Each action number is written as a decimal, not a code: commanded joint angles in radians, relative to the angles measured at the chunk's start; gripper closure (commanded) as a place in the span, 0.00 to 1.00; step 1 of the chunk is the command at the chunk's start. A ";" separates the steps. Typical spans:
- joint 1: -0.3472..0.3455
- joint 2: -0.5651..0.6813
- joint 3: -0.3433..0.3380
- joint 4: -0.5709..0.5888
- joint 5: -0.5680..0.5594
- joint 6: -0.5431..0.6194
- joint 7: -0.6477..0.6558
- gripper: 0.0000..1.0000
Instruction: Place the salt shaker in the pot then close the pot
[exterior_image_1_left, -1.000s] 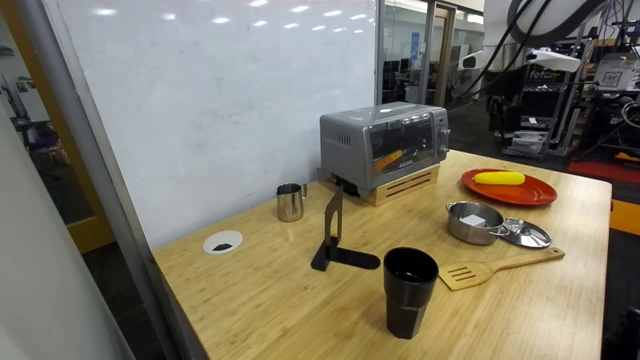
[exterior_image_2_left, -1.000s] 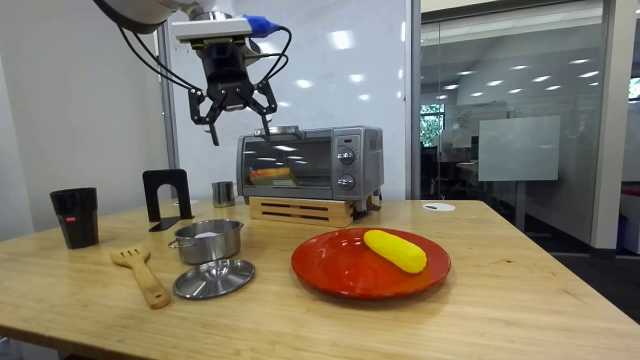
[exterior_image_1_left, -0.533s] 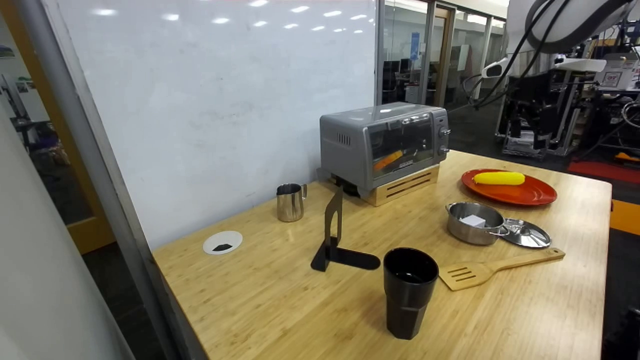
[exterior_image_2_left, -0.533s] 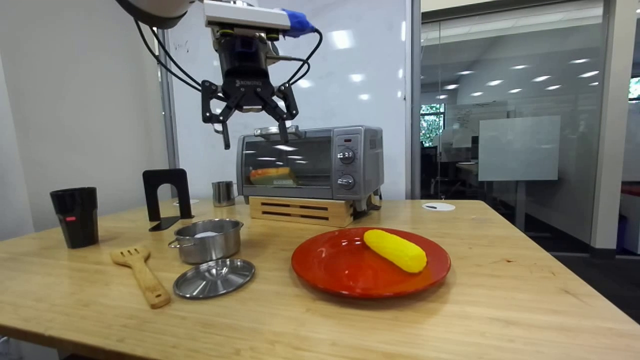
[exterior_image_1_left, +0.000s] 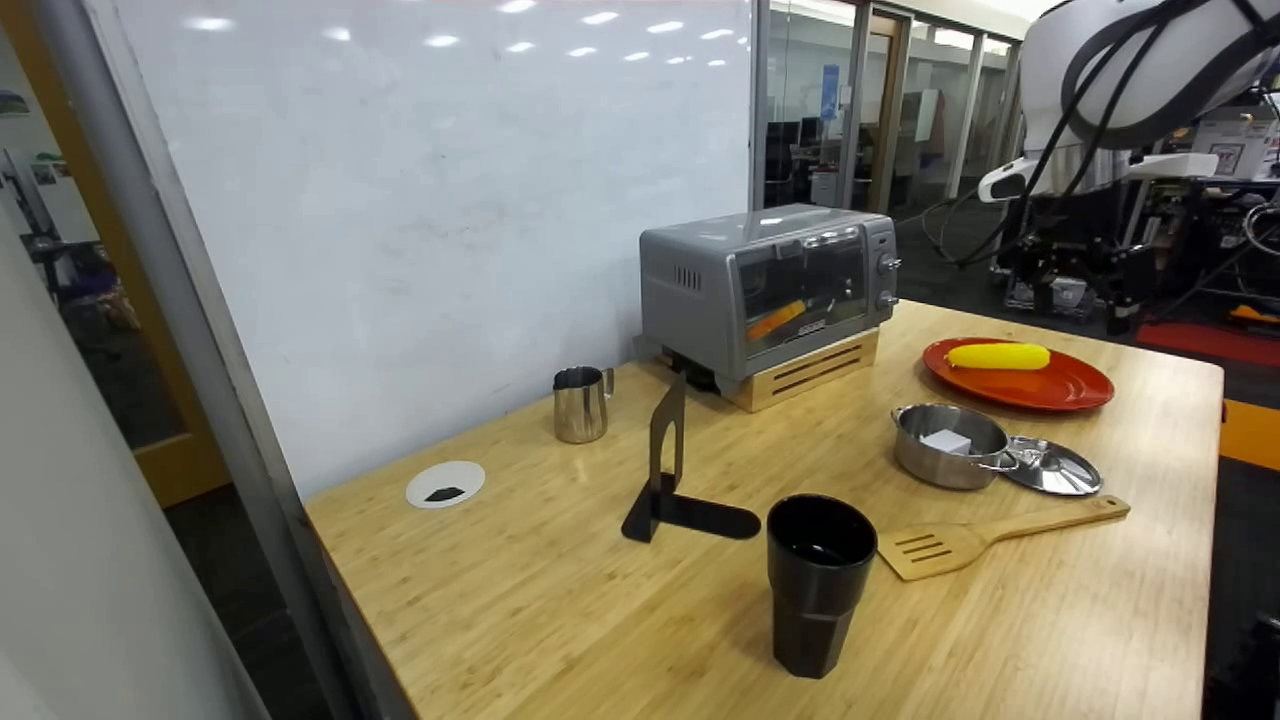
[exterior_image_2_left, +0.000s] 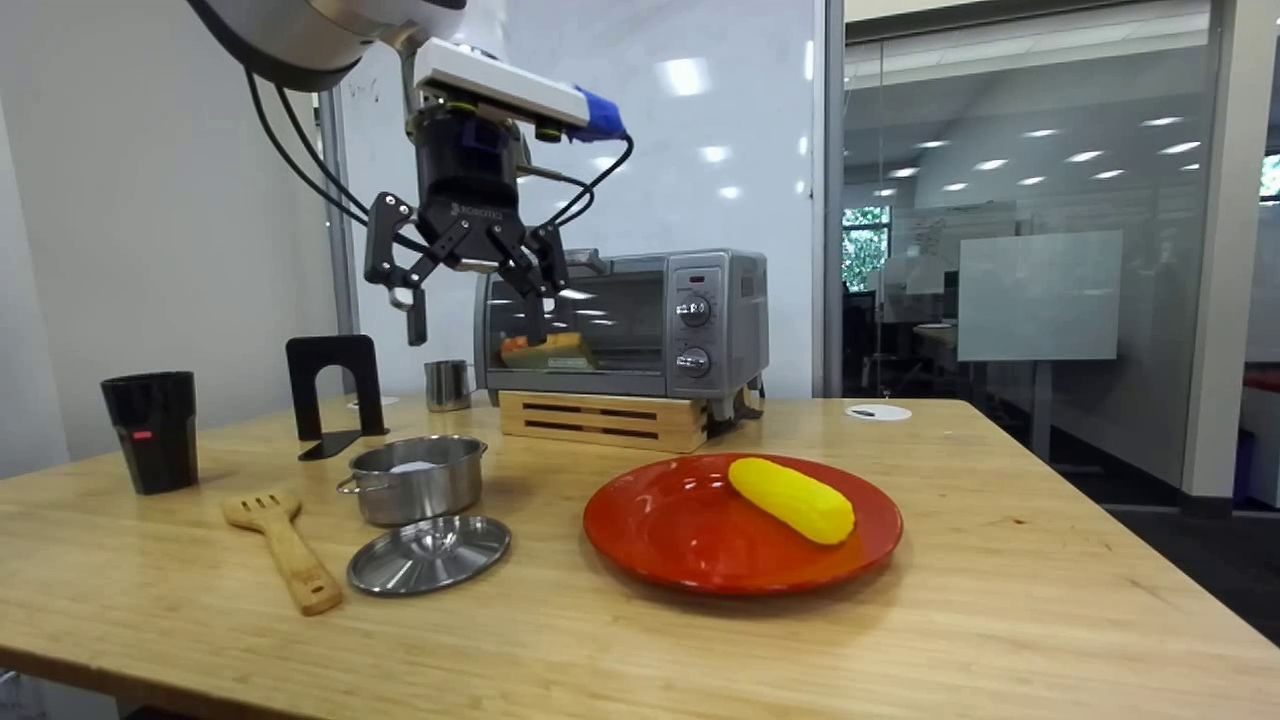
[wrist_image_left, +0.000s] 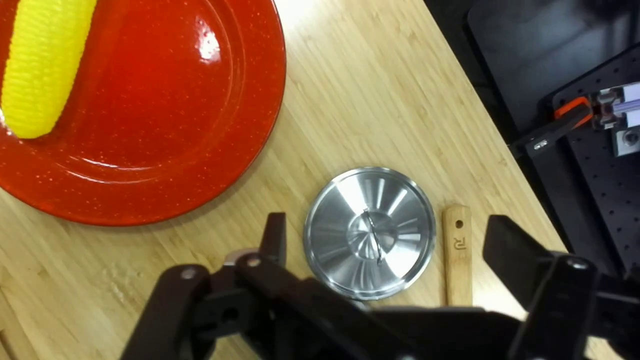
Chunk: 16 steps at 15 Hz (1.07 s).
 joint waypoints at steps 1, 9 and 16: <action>-0.007 0.000 0.008 -0.007 0.001 0.000 0.000 0.00; -0.007 0.000 0.009 -0.017 0.001 0.004 0.000 0.00; -0.015 0.045 -0.002 0.000 0.011 0.042 -0.086 0.00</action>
